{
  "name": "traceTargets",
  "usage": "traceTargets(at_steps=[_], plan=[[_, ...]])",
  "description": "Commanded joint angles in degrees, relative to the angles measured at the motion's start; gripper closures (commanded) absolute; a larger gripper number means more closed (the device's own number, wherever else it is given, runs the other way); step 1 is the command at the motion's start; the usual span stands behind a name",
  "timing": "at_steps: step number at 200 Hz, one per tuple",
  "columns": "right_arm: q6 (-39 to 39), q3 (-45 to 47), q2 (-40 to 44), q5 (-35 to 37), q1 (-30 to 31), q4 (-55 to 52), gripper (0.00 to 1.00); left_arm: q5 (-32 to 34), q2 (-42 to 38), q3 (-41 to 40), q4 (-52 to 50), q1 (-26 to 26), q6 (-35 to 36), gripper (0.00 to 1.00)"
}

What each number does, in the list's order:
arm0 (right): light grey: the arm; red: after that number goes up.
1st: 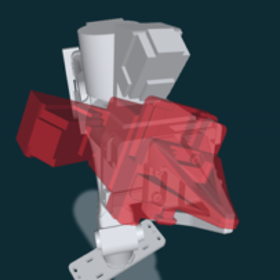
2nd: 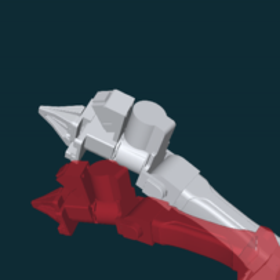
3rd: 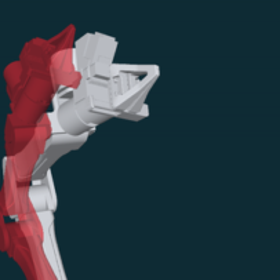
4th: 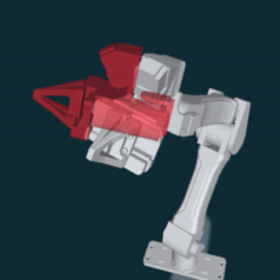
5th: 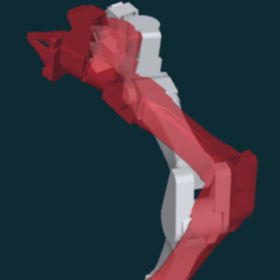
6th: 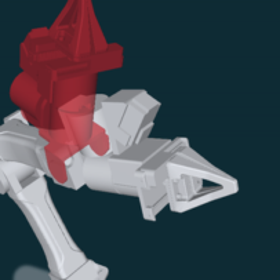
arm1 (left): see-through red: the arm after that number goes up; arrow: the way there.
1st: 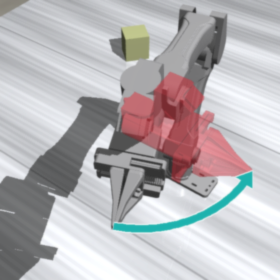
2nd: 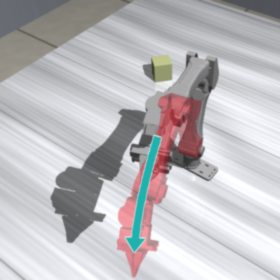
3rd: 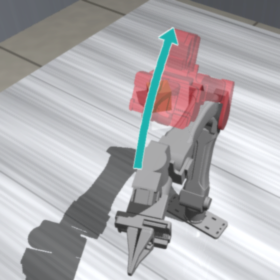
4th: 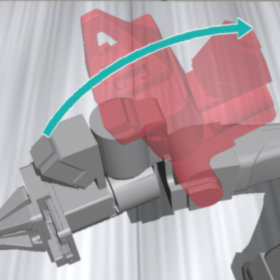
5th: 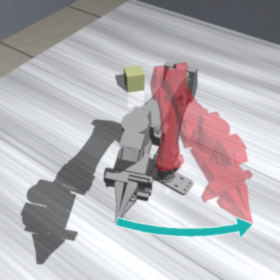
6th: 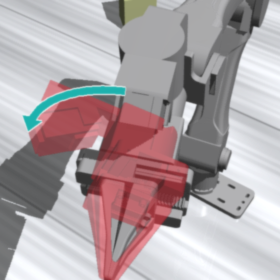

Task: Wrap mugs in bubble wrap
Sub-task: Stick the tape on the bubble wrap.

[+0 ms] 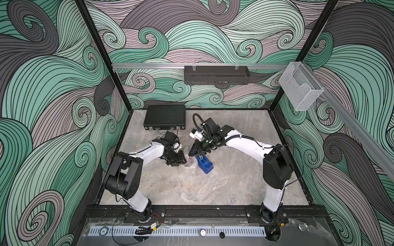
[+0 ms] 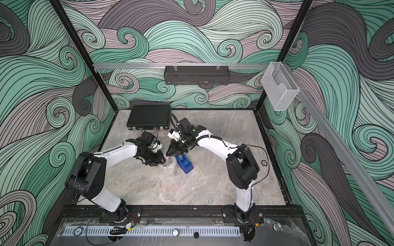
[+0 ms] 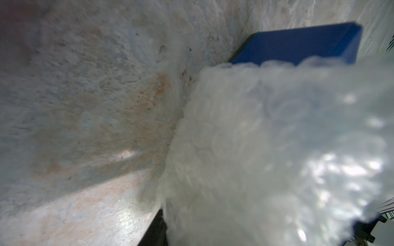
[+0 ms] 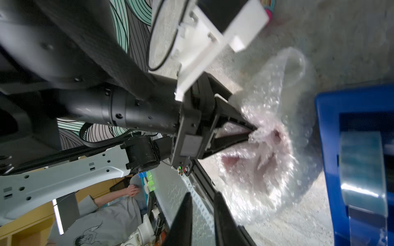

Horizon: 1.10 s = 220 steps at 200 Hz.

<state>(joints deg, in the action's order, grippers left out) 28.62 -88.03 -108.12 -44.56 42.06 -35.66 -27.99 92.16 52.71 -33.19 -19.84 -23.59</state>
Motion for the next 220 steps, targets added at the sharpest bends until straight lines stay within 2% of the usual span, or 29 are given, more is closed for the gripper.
traceTargets(at_steps=[1,10,49,78,109,133,152,184,200,220], plan=[[4.47,-2.85,-5.02,-1.28,0.92,2.02,0.96,3.88,1.63,0.58,-2.32,-0.65,-0.32,0.63],[4.53,-3.69,-6.91,-0.19,0.92,0.17,1.00,3.78,1.51,0.40,-2.12,-0.82,-0.53,0.63],[2.16,-4.48,-9.64,-0.13,2.21,-6.30,1.00,3.55,0.99,-0.18,-1.22,-1.42,-1.17,0.63],[1.90,5.38,-3.36,0.43,2.76,-5.36,1.00,4.26,1.22,-0.06,-1.26,-1.60,-1.69,0.63],[4.70,18.09,1.68,0.97,2.91,1.42,1.00,4.42,1.53,0.11,-0.99,-1.58,-2.36,0.63],[6.12,22.47,1.41,1.15,2.94,8.46,1.00,4.37,1.61,0.18,-1.00,-1.60,-2.34,0.63],[10.45,23.15,3.12,-3.12,2.95,20.30,0.98,4.17,1.64,0.21,-1.43,-1.61,-1.99,0.63],[16.93,20.97,5.18,-8.30,2.96,32.15,0.85,3.99,1.62,0.29,-2.25,-1.70,-1.41,0.63],[19.45,22.26,6.04,-9.74,2.94,36.77,0.85,3.95,1.45,0.47,-2.41,-1.69,-1.14,0.63],[18.93,24.34,6.66,-9.83,2.94,36.09,0.88,3.82,1.57,0.70,-2.41,-1.63,-1.11,0.63]])
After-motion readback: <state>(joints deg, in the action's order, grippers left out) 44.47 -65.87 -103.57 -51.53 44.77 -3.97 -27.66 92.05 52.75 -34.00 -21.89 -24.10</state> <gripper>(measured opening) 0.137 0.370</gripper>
